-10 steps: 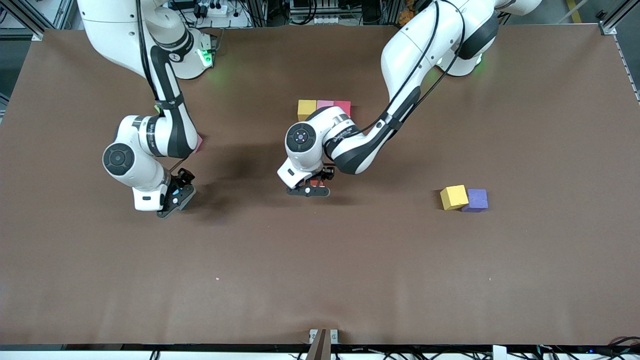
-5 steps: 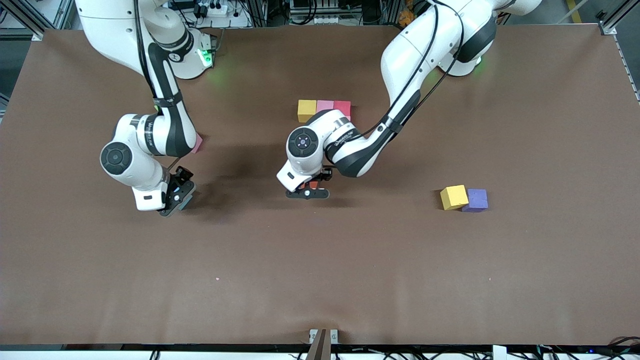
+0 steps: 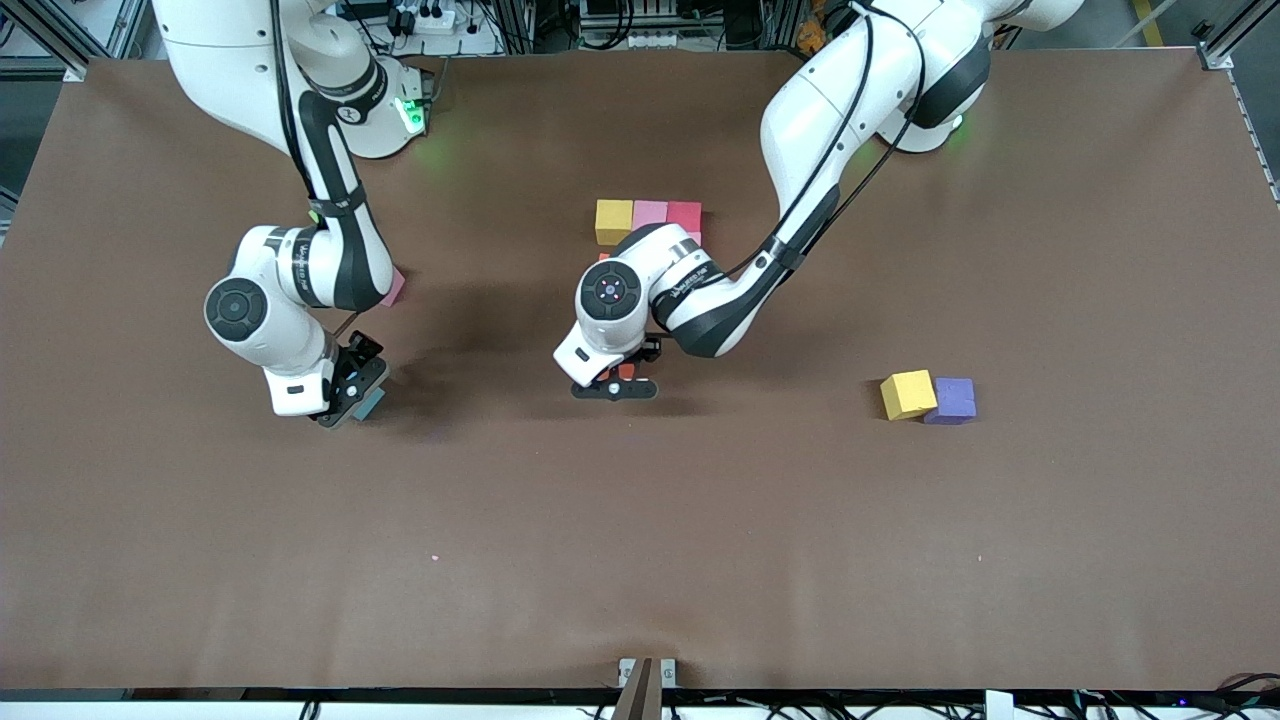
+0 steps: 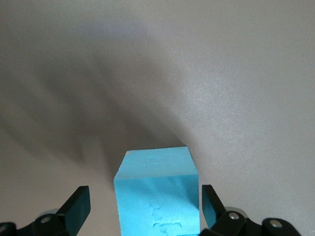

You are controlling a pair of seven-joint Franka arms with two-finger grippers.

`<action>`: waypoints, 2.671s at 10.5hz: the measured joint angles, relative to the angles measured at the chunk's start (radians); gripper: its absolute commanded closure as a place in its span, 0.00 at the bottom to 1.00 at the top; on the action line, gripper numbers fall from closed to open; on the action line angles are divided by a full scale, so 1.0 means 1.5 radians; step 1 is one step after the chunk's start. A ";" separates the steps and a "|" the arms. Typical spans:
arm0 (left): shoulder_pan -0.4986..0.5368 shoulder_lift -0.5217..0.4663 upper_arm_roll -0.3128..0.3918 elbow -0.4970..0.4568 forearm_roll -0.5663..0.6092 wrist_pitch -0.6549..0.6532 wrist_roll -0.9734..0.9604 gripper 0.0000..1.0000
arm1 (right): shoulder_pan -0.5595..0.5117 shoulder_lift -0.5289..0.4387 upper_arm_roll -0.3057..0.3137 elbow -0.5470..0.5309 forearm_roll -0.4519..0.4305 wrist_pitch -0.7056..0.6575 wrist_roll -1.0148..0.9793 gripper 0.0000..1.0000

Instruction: Form number 2 with 11 blocks

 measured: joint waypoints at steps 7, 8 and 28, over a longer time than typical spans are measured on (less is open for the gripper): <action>-0.019 0.001 0.011 0.002 0.000 0.002 0.002 1.00 | 0.000 0.003 0.000 -0.010 0.000 0.021 -0.002 0.00; -0.021 0.001 0.013 0.002 0.000 0.002 0.002 1.00 | 0.000 0.003 0.000 -0.011 0.000 0.021 -0.002 0.00; 0.176 -0.111 0.021 0.057 -0.029 -0.147 -0.003 0.00 | -0.007 0.012 0.009 -0.010 0.014 0.045 -0.020 0.78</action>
